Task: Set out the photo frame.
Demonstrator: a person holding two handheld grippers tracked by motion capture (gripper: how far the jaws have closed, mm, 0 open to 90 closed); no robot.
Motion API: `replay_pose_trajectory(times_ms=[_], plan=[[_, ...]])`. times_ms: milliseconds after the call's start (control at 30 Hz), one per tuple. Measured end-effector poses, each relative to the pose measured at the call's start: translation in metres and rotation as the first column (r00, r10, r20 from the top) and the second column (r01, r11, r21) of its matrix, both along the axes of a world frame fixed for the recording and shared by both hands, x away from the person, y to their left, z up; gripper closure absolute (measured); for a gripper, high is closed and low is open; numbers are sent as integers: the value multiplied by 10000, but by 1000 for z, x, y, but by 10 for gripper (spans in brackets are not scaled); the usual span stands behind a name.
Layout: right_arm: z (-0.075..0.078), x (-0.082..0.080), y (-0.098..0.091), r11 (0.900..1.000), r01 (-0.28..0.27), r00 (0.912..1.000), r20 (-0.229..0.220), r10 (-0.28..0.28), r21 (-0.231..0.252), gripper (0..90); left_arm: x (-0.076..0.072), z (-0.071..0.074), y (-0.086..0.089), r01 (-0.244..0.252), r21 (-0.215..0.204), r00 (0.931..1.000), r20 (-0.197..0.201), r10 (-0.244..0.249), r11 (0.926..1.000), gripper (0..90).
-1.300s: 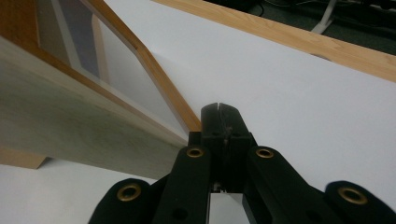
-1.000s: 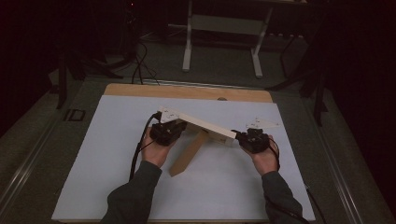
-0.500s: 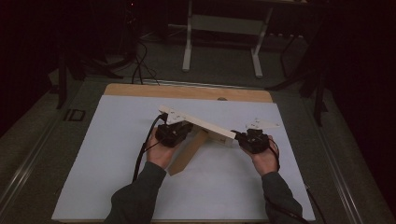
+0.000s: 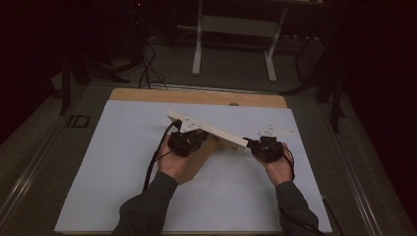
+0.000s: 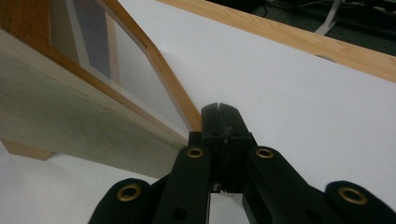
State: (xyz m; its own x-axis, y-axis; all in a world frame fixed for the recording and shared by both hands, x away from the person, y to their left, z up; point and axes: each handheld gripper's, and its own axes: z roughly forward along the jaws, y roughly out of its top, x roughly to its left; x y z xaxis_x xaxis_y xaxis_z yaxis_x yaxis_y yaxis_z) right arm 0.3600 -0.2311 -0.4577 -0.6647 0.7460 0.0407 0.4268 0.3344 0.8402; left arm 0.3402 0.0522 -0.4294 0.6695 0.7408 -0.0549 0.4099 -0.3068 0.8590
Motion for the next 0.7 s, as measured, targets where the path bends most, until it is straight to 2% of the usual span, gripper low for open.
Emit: replay_pose_trajectory(times_ms=[300,500,700], plan=[[1,-1,0,10000,-3,10000,21,3,32,900,0,-2,-8,138,191,9999,-48,-137,9997,900],[1,-1,1,10000,-30,10000,24,30,22,900,0,-1,-9,61,268,10000,-26,-61,9996,900],[1,-1,1,10000,-63,10000,27,62,30,900,-1,-1,-10,89,222,10000,-30,-89,9997,900]])
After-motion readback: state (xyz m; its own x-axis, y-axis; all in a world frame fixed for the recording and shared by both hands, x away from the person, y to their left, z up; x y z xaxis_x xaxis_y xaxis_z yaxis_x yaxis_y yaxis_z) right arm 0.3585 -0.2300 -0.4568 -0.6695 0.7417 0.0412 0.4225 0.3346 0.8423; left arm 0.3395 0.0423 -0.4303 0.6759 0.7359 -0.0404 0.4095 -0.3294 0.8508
